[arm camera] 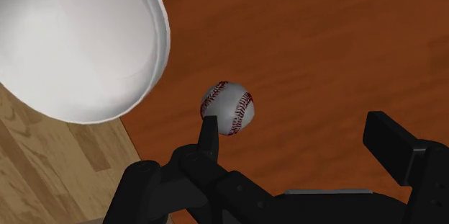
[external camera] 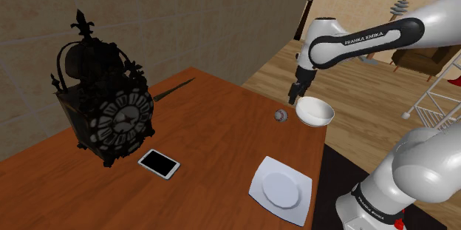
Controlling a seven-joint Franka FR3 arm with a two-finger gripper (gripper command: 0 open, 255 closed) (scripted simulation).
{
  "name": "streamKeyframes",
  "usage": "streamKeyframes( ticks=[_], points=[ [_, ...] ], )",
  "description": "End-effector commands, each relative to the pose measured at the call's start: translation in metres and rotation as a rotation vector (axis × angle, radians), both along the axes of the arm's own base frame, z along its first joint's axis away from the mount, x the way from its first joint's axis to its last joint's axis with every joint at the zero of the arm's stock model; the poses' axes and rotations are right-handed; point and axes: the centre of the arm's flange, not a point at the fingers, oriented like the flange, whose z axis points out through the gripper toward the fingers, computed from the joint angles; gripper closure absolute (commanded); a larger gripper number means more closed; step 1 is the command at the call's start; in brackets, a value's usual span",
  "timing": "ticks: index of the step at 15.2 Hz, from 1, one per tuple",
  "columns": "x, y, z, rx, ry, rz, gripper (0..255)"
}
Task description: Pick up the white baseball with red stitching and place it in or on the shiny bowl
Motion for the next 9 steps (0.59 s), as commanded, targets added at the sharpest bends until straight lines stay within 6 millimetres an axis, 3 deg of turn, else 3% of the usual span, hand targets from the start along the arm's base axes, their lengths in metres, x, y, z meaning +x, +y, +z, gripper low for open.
streamKeyframes(
  ticks=[1, 9],
  points=[
    [0.014, -0.009, -0.023, -0.003, 0.005, 0.024, 0],
    [0.068, -0.040, -0.110, -0.012, 0.032, 0.113, 0]
  ],
)
